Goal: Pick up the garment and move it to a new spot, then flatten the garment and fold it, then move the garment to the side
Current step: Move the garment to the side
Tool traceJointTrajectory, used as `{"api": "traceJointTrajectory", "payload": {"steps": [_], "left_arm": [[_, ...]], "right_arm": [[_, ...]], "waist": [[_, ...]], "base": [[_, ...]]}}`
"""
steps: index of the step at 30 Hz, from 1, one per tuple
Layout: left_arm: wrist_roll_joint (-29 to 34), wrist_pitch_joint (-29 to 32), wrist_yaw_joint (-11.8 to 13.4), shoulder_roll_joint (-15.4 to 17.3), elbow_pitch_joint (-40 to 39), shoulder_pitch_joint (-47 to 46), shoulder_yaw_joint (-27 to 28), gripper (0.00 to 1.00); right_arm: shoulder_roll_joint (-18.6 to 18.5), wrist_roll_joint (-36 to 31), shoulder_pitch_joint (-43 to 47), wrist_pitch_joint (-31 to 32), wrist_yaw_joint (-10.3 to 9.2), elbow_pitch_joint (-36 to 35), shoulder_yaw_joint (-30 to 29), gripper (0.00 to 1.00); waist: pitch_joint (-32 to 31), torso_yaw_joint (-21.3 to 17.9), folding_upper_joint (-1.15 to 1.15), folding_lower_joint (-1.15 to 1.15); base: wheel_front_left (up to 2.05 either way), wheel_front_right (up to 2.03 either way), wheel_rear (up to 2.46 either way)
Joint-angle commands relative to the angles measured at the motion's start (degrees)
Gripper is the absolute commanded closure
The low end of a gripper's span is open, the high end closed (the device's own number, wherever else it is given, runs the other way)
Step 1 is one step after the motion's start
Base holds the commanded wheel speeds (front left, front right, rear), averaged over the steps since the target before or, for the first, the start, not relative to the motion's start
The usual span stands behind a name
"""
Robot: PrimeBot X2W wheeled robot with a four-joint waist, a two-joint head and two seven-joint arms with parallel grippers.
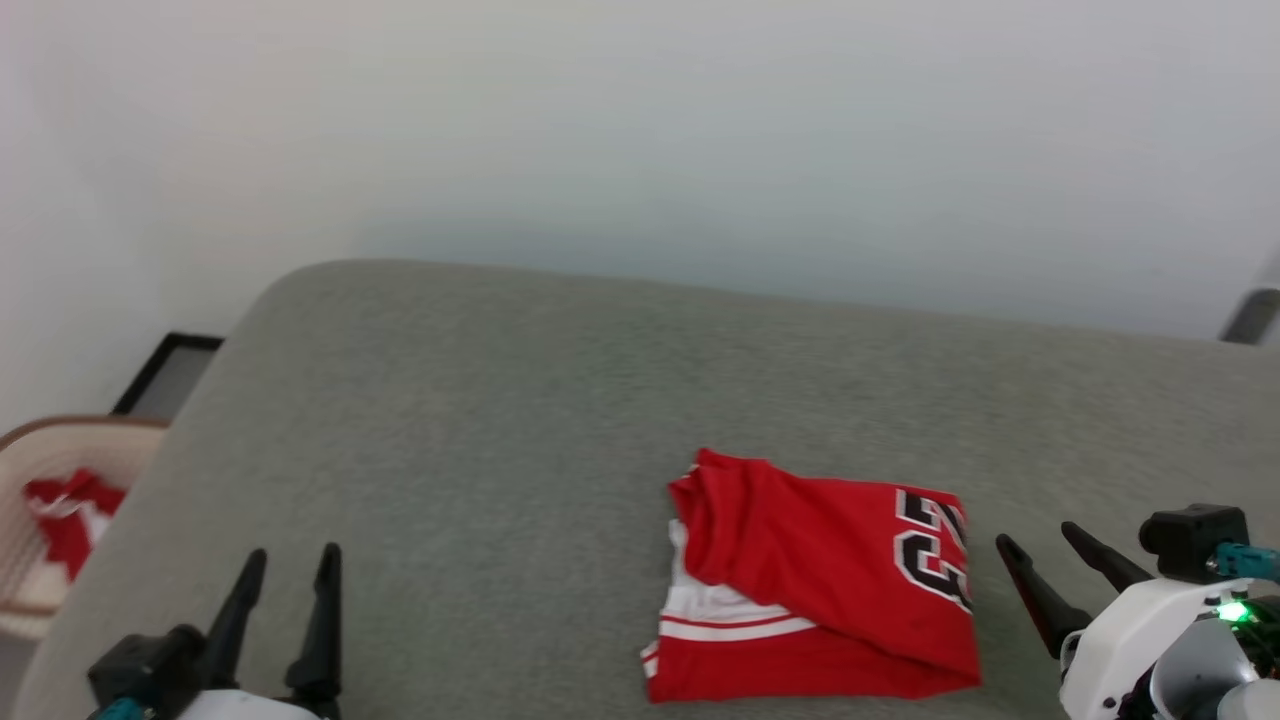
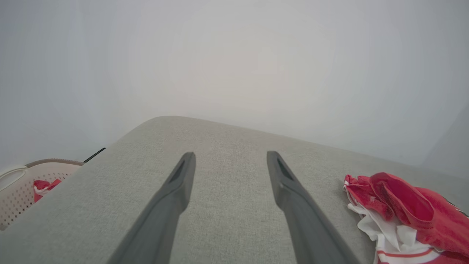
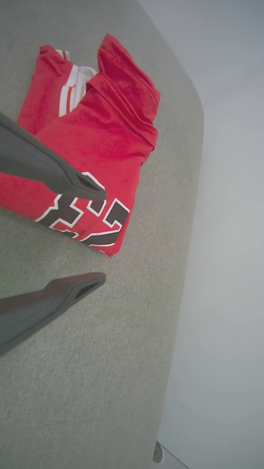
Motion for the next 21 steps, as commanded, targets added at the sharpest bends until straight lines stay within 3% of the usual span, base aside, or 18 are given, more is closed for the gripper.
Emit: {"api": "traceJointTrajectory", "payload": {"steps": [1, 10, 21], "left_arm": [[0.04, 0.09, -0.06, -0.38, 0.15, -0.63, -0.57, 0.0], [-0.68, -0.15, -0.24, -1.3, 1.41, -2.47, -3.41, 0.0], [-1.37, -1.14, -0.39, -2.27, 3.32, -5.05, -5.4, 0.0]], "right_arm": [[-0.02, 0.68, -1.02, 0.27, -0.05, 1.33, -0.56, 0.0], [-0.36, 1.11, -3.51, 5.21, -0.05, 8.38, -0.09, 0.0], [1.45, -1.39, -6.62, 15.52, -0.05, 15.72, -1.07, 0.0]], "waist": [[0.47, 4.32, 0.0, 0.0], [2.64, 9.25, 0.0, 0.0], [5.9, 10.97, 0.0, 0.0]], "base": [[0.0, 0.0, 0.0], [0.0, 0.0, 0.0], [0.0, 0.0, 0.0]]}}
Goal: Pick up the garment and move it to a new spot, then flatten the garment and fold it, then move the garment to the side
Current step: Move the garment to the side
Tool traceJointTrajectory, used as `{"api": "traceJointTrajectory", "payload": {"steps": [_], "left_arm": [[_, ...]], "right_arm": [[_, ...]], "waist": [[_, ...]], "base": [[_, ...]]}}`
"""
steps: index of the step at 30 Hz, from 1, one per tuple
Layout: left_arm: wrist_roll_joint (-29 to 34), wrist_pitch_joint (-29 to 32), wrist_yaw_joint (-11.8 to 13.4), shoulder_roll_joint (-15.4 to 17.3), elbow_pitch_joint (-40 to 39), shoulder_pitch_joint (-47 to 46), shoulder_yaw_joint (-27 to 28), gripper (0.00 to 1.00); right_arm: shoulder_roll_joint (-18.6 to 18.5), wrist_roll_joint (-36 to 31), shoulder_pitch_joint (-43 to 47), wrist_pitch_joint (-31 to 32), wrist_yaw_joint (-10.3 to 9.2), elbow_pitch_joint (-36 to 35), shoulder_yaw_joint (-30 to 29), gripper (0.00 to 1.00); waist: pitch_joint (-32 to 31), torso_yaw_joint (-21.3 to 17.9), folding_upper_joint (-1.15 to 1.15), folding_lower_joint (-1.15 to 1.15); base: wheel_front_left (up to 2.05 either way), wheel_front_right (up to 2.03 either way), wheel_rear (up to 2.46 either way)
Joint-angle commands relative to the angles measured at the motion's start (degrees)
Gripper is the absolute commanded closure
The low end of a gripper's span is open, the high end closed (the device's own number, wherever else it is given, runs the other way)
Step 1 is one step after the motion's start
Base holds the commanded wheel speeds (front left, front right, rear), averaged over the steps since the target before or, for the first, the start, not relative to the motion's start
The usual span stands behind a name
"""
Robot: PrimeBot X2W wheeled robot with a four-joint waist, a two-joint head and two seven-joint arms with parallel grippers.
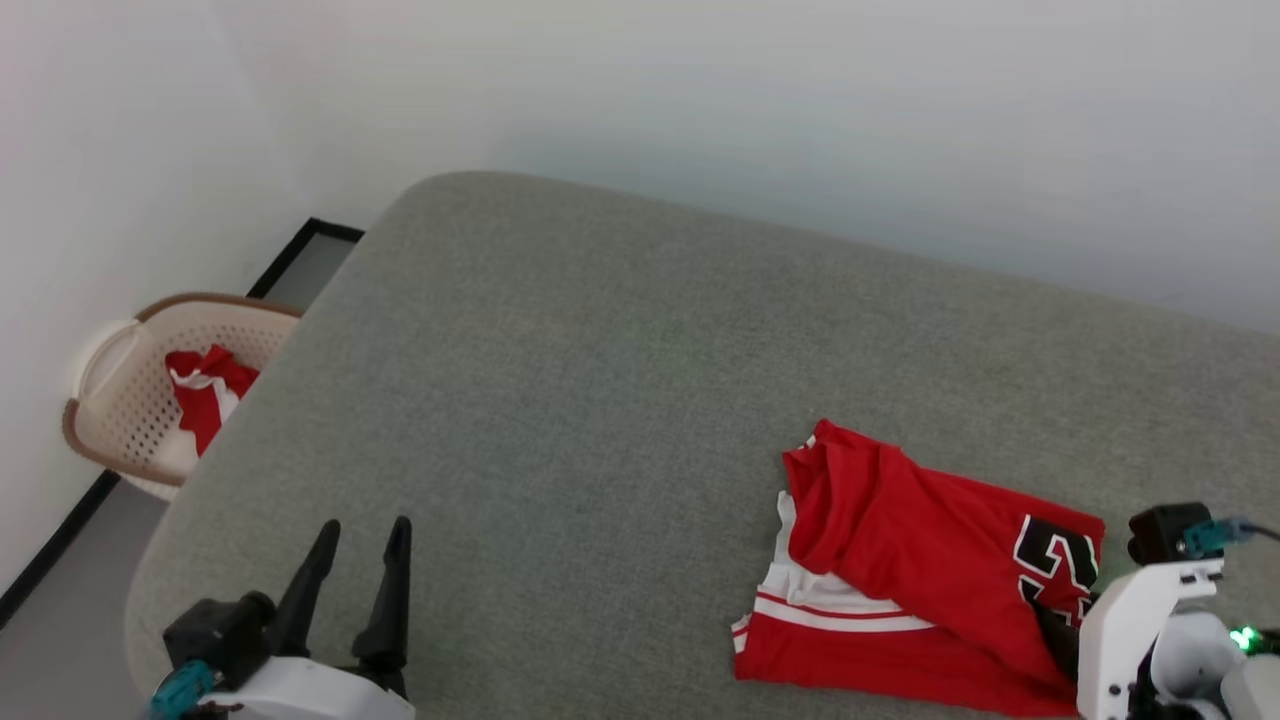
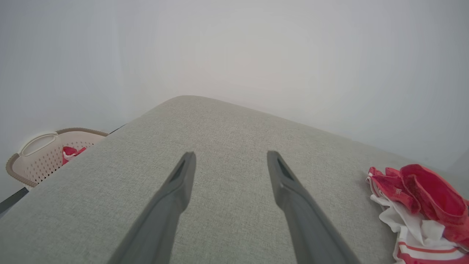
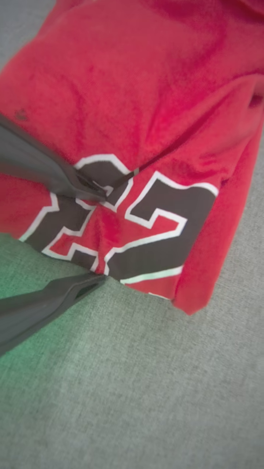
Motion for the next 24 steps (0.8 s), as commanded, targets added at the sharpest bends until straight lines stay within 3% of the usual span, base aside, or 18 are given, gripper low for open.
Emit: {"api": "traceJointTrajectory", "payload": {"steps": [1, 17, 18, 19, 24], "left_arm": [[-0.33, -0.35, -0.33, -0.15, 0.19, -0.7, -0.03, 0.0], [-1.64, -0.97, -0.31, -0.52, 1.97, -2.16, -0.43, 0.0], [-1.67, -0.97, -0.31, -0.52, 2.03, -2.32, -0.52, 0.0], [-1.71, -0.96, -0.31, -0.54, 2.1, -2.43, -0.57, 0.0], [-1.92, -1.0, -0.33, -0.66, 2.37, -3.02, -0.74, 0.0]], "right_arm": [[0.42, -0.32, -0.42, 0.71, -0.05, 0.62, 0.11, 0.0], [2.95, -4.35, -2.0, 8.81, -0.23, 6.49, -5.39, 0.0], [3.41, -4.64, -2.18, 9.96, -0.28, 7.46, -5.45, 0.27], [3.93, -4.79, -2.46, 10.54, -0.27, 8.34, -5.69, 1.0], [5.2, -6.36, -4.92, 11.28, -0.25, 10.91, -7.12, 1.0]], "waist": [[0.69, 0.35, 0.0, 0.0], [2.27, -0.48, 0.0, 0.0], [2.35, -0.5, 0.0, 0.0], [2.43, -0.54, 0.0, 0.0], [2.82, -0.65, 0.0, 0.0]], "base": [[0.0, 0.0, 0.0], [0.0, 0.0, 0.0], [0.0, 0.0, 0.0], [0.0, 0.0, 0.0], [0.0, 0.0, 0.0]]}}
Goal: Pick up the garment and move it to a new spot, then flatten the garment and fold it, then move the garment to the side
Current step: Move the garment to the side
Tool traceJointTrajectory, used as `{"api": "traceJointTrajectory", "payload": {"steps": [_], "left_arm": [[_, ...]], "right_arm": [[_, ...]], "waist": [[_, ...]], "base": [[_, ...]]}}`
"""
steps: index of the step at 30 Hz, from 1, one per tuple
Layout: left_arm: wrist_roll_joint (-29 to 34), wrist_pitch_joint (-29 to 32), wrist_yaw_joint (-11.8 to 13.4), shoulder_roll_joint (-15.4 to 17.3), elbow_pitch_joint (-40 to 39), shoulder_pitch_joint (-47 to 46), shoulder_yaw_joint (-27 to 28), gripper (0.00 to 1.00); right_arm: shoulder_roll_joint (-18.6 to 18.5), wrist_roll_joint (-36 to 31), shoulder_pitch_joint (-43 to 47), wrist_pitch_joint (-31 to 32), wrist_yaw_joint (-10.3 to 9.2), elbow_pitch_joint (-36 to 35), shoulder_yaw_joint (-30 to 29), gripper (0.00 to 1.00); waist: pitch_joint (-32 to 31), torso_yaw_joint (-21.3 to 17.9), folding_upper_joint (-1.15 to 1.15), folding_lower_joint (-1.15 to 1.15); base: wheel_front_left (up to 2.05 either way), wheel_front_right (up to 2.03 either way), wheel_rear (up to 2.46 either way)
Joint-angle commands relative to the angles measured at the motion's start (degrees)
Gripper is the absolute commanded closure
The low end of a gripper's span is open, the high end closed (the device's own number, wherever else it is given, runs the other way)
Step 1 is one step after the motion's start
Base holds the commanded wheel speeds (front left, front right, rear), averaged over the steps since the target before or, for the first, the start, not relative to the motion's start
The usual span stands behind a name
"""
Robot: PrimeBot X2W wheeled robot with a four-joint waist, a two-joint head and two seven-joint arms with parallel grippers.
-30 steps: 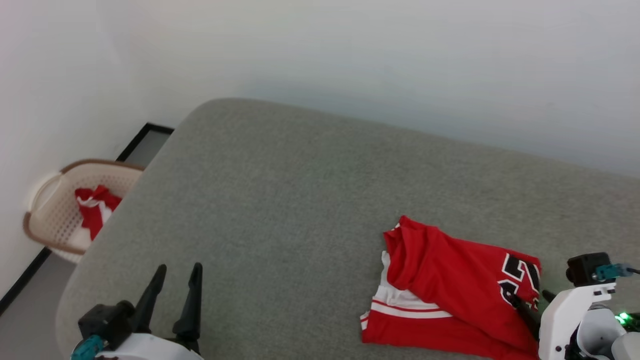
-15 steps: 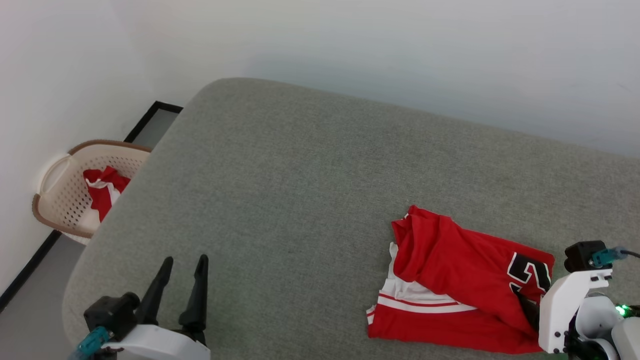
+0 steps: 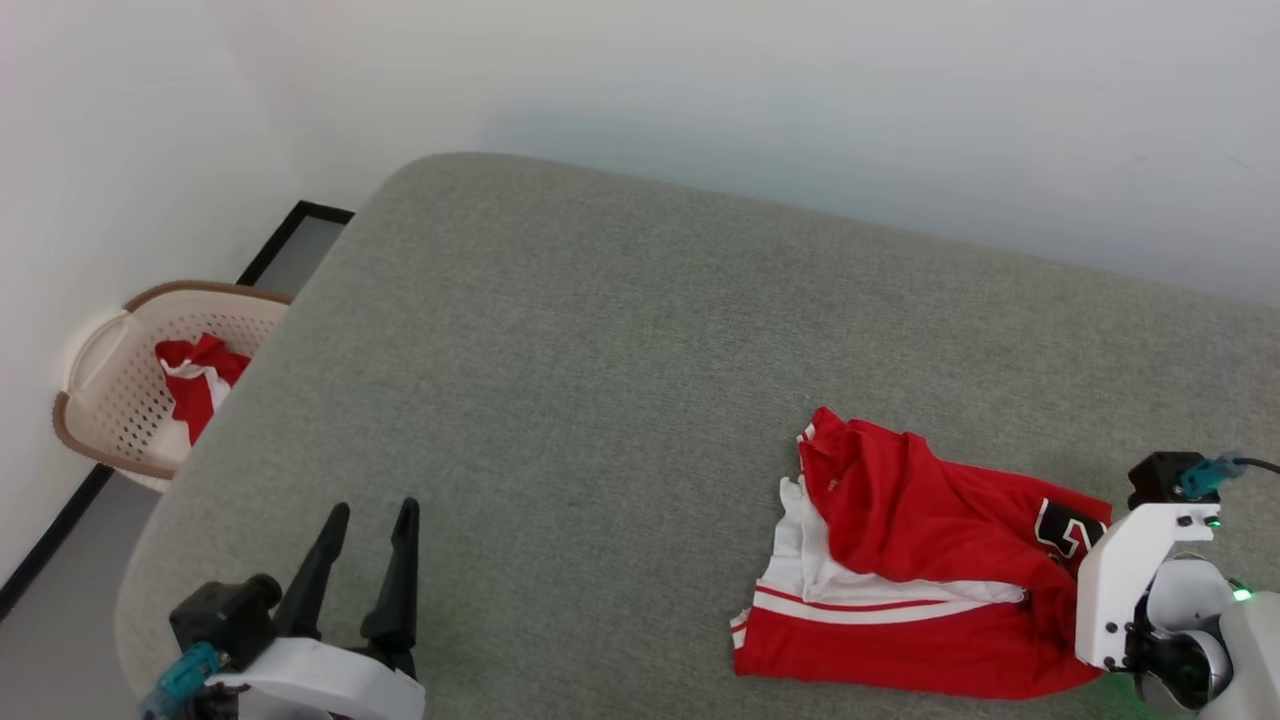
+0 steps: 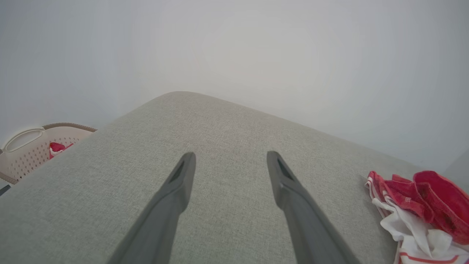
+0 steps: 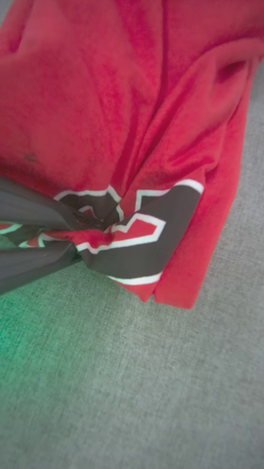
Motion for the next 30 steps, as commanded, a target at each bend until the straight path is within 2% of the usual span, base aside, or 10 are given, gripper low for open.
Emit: {"api": "traceJointTrajectory", "payload": {"steps": [1, 17, 24, 30], "left_arm": [[-0.32, -0.2, -0.16, 0.0, 0.02, -0.46, 0.01, 0.0], [-0.69, -0.11, -0.17, 0.32, -1.38, -0.12, 0.94, 0.0], [-0.28, -0.11, -0.17, 0.63, -1.64, -0.93, -0.04, 0.0], [-0.28, -0.11, -0.17, 0.87, -2.05, -2.38, -0.69, 0.0]], "right_arm": [[0.71, -0.51, 1.97, 1.05, -0.46, 2.84, 0.32, 1.0], [-4.35, 1.71, 1.47, 1.72, -0.31, -10.04, 7.23, 1.0], [-7.52, 1.78, 0.9, 2.17, -0.31, -15.3, 8.92, 1.0], [-11.82, 2.16, -0.67, 3.04, -0.31, -19.58, 10.26, 1.0]], "waist": [[0.07, -0.07, 0.0, 0.0], [-0.24, -3.11, 0.0, 0.0], [-0.84, -4.43, 0.0, 0.0], [-0.17, -6.95, 0.0, 0.0]], "base": [[0.0, 0.0, 0.0], [0.0, 0.0, 0.0], [0.0, 0.0, 0.0], [0.0, 0.0, 0.0]]}}
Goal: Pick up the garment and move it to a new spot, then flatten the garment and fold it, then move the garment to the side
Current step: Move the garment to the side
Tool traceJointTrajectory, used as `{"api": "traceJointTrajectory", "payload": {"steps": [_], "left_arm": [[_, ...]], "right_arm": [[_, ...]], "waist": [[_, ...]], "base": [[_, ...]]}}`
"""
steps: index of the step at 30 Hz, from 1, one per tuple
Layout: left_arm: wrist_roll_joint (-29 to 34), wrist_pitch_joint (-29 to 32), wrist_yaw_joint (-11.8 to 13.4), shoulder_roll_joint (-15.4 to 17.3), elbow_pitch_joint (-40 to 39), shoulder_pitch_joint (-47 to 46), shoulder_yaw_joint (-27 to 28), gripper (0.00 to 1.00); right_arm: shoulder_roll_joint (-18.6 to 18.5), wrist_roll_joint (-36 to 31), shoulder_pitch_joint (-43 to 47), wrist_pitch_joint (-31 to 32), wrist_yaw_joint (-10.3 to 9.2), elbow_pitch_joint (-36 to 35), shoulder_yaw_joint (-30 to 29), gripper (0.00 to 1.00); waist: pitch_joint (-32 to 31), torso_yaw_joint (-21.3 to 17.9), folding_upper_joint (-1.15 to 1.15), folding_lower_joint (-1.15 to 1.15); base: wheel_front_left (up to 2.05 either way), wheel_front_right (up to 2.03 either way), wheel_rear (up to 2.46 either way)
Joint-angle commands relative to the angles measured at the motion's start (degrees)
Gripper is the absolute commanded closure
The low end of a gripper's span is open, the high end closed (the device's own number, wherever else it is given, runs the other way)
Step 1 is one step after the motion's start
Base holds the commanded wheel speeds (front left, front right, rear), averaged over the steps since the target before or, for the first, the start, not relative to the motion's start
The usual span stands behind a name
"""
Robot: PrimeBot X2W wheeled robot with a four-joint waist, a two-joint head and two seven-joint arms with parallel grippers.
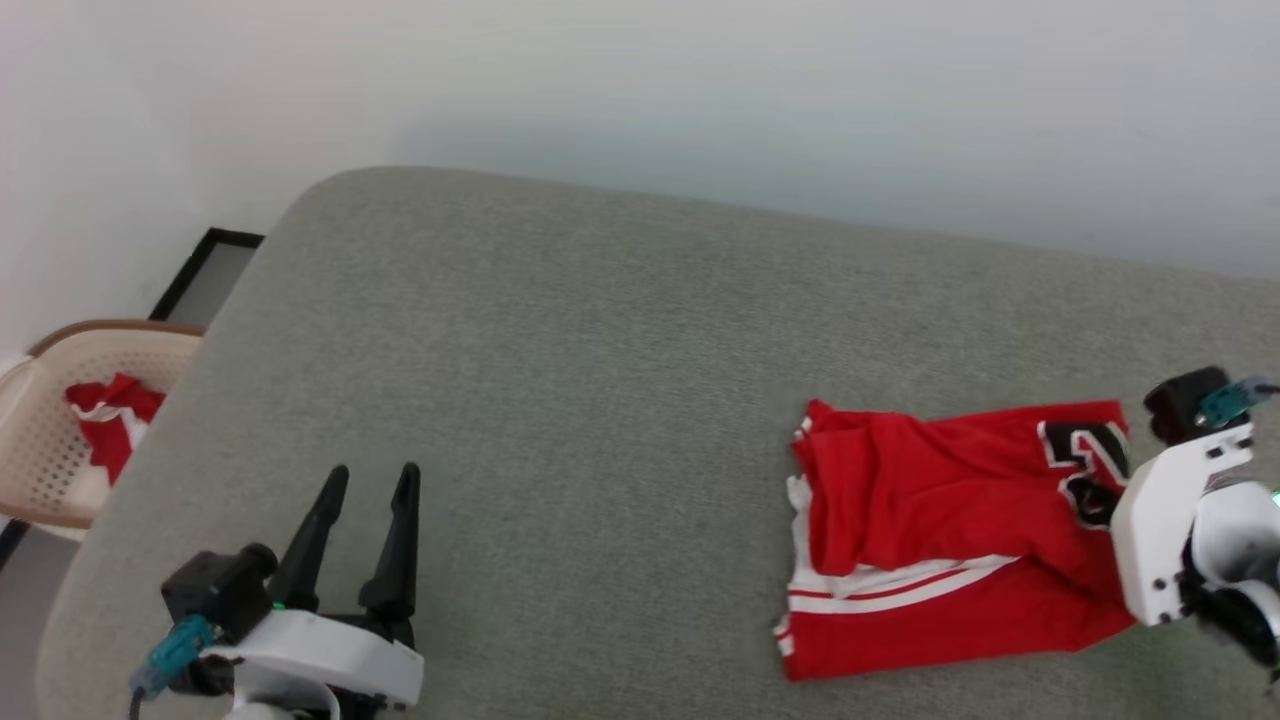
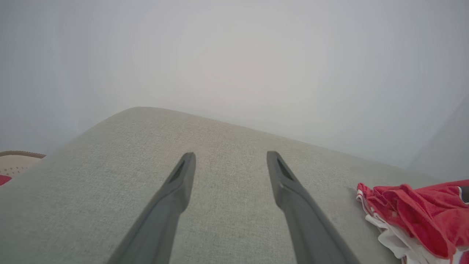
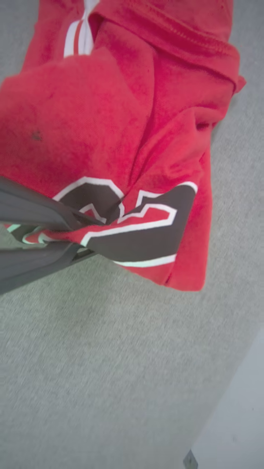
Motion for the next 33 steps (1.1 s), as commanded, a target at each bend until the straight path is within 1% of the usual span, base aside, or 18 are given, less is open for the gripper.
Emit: {"api": "traceJointTrajectory", "payload": {"steps": [1, 4, 5, 11, 15, 18, 23, 27, 33], "left_arm": [[0.02, 0.03, -0.17, 0.11, -0.29, -0.85, 0.03, 0.0], [0.28, 0.03, -0.17, 0.05, -0.75, -2.07, 0.09, 0.0], [0.28, 0.03, -0.17, 0.05, -0.75, -2.07, 0.09, 0.0], [1.02, 0.03, -0.18, -0.21, -1.76, -4.62, -0.41, 0.0], [0.69, 0.04, -0.18, 0.0, -1.98, -6.83, -0.67, 0.0], [0.97, 0.04, -0.18, 0.03, -2.32, -8.47, -0.91, 0.0], [0.71, 0.03, -0.18, 0.47, -2.52, -11.31, -2.01, 0.0], [0.24, 0.03, -0.18, 1.06, -2.15, -13.88, -3.39, 0.0], [-0.33, 0.03, -0.18, 1.87, -1.4, -17.9, -5.81, 0.0]], "right_arm": [[-1.6, 0.41, -1.12, 0.25, -0.09, -0.86, 0.32, 1.0], [-4.55, 0.94, -2.47, 0.58, -0.09, -2.56, 0.91, 1.0], [-4.55, 0.94, -2.47, 0.58, -0.09, -2.56, 0.91, 1.0], [-10.86, 1.59, -5.73, 0.81, -0.09, -4.7, 1.17, 1.0], [-14.86, 2.13, -8.04, -0.25, -0.09, -4.97, 1.94, 1.0], [-18.17, 2.3, -9.74, -1.33, -0.09, -4.03, 2.68, 1.0], [-22.54, 2.4, -13.39, -4.36, -0.09, -1.24, 4.51, 1.0], [-25.34, 1.36, -16.32, -8.24, -0.09, 1.69, 6.38, 1.0], [-28.4, 0.11, -20.55, -14.2, -0.09, 7.42, 9.09, 1.0]], "waist": [[0.74, -1.53, 0.0, 0.0], [1.64, -3.21, 0.0, 0.0], [1.64, -3.21, 0.0, 0.0], [4.15, -6.97, 0.0, 0.0], [6.24, -9.62, 0.0, 0.0], [7.97, -11.35, 0.0, 0.0], [10.96, -14.04, 0.0, 0.0], [13.13, -15.51, 0.0, 0.0], [16.61, -16.85, 0.0, 0.0]], "base": [[0.0, 0.0, 0.0], [0.0, 0.0, 0.0], [0.0, 0.0, 0.0], [0.0, 0.0, 0.0], [0.0, 0.0, 0.0], [0.0, 0.0, 0.0], [0.0, 0.0, 0.0], [0.0, 0.0, 0.0], [0.0, 0.0, 0.0]]}}
